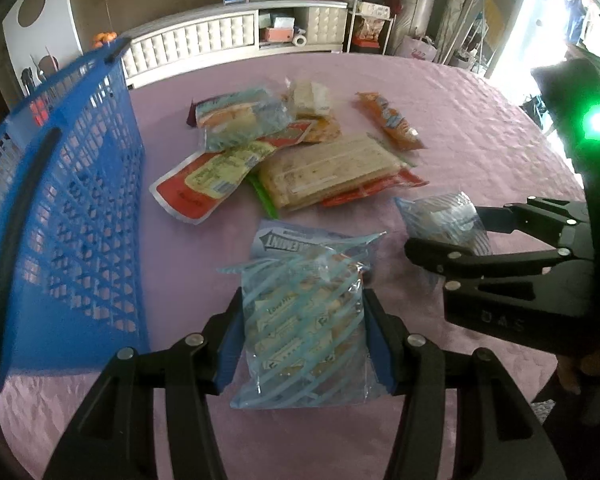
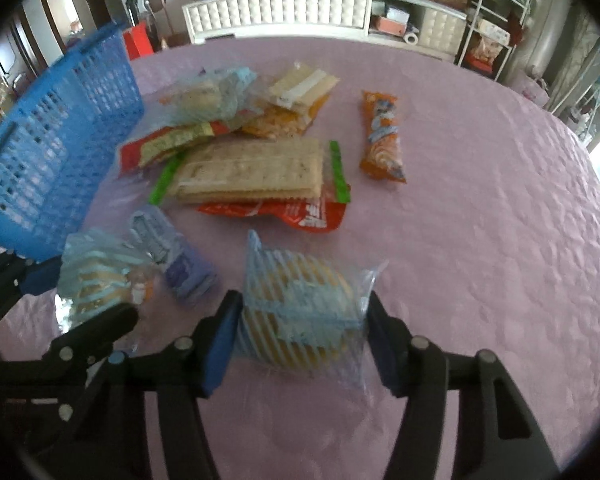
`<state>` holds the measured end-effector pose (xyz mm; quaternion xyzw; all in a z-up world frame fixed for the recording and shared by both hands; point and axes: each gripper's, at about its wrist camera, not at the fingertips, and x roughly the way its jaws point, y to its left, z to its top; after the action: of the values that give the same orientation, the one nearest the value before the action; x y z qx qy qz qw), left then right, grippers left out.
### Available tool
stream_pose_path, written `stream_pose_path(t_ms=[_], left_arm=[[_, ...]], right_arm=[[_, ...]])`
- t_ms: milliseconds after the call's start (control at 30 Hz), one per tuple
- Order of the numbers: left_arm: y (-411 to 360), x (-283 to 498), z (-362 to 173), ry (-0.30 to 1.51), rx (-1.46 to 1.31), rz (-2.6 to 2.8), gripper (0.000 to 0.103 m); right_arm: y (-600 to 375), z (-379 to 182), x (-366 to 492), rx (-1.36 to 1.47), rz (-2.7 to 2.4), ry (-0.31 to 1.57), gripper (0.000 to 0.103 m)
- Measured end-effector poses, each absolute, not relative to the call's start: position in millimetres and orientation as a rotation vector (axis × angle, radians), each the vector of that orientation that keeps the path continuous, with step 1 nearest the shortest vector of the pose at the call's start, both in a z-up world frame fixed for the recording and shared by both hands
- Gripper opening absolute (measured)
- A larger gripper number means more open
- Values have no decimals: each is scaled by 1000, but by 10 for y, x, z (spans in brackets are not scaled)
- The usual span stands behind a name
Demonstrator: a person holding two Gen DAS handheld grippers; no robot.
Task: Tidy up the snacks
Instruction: 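Carry both bags over the blue basket and open both tools to drop them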
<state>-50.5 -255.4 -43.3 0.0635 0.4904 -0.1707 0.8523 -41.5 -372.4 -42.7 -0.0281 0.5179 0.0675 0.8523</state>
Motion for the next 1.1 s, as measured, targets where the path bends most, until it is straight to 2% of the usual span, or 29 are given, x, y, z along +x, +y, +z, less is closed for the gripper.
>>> stream_pose_path(t_ms=[533, 833, 1100], left_arm=[[-2327, -1082, 798, 808, 113, -336, 52], [-1709, -1078, 1291, 743, 98, -258, 52], [-1094, -925, 1432, 720, 88, -154, 52]], right_arm=[[-3547, 865, -934, -33, 239, 849, 64], [-3030, 1230, -794, -47, 334, 774, 64], [-2402, 1317, -509, -87, 415, 762, 64]])
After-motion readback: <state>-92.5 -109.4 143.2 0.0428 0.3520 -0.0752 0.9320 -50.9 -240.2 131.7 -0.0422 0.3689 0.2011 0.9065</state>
